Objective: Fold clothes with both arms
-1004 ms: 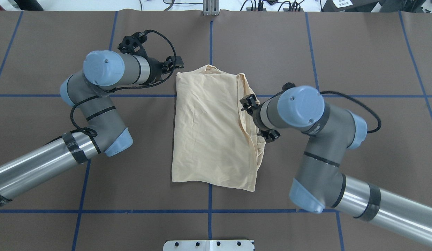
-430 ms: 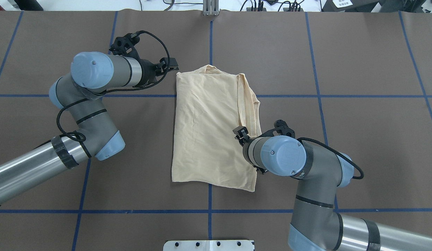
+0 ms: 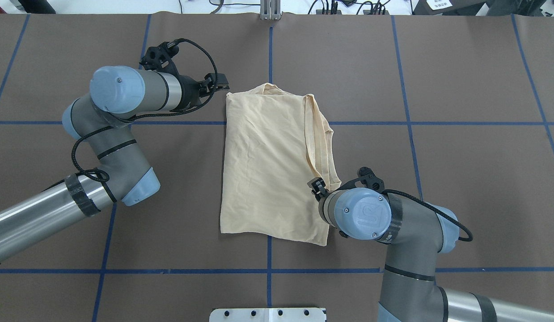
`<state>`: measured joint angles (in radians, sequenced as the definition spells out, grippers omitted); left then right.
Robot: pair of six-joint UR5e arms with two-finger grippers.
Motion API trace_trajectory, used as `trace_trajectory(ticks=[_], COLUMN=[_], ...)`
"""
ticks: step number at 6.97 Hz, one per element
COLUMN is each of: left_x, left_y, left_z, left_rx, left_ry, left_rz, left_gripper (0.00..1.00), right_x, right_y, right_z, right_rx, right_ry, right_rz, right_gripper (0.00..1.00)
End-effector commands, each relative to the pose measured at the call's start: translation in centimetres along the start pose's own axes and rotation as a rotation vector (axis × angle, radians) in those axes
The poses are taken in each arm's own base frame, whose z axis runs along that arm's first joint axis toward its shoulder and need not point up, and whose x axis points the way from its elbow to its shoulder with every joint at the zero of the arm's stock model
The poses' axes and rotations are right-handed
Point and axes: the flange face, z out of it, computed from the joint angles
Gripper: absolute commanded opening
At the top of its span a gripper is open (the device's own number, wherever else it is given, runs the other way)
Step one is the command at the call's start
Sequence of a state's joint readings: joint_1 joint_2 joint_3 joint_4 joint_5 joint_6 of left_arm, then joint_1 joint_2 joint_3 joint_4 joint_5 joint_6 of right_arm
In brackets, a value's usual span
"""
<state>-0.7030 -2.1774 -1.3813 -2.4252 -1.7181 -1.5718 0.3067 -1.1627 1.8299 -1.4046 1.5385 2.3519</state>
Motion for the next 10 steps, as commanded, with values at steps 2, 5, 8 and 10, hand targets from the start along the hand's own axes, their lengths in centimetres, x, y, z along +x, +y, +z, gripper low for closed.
trace_trajectory(ticks=[2, 5, 8, 10], left_x=[0.2, 0.5, -0.6, -3.5], left_y=[0.0, 0.0, 0.2, 3.9], left_z=[-0.1, -0.5, -2.6, -7.1], left_rx=[0.001, 0.003, 0.0, -0.08], left_ry=[0.003, 0.005, 0.021, 0.044], left_rz=[-0.009, -0.023, -0.047, -0.078], left_gripper=[1.0, 1.0, 1.0, 1.0], right_x=[1.0, 0.1, 0.0, 0.0], right_y=[1.4, 0.7, 0.6, 0.2], right_z=[0.2, -0.2, -0.9, -2.3], right_rx=[-0.012, -0.009, -0.022, -0.04], right_ry=[0.012, -0.001, -0.003, -0.007], right_rz=[-0.019, -0.002, -0.004, 0.0], right_gripper=[0.7, 0.0, 0.0, 0.0])
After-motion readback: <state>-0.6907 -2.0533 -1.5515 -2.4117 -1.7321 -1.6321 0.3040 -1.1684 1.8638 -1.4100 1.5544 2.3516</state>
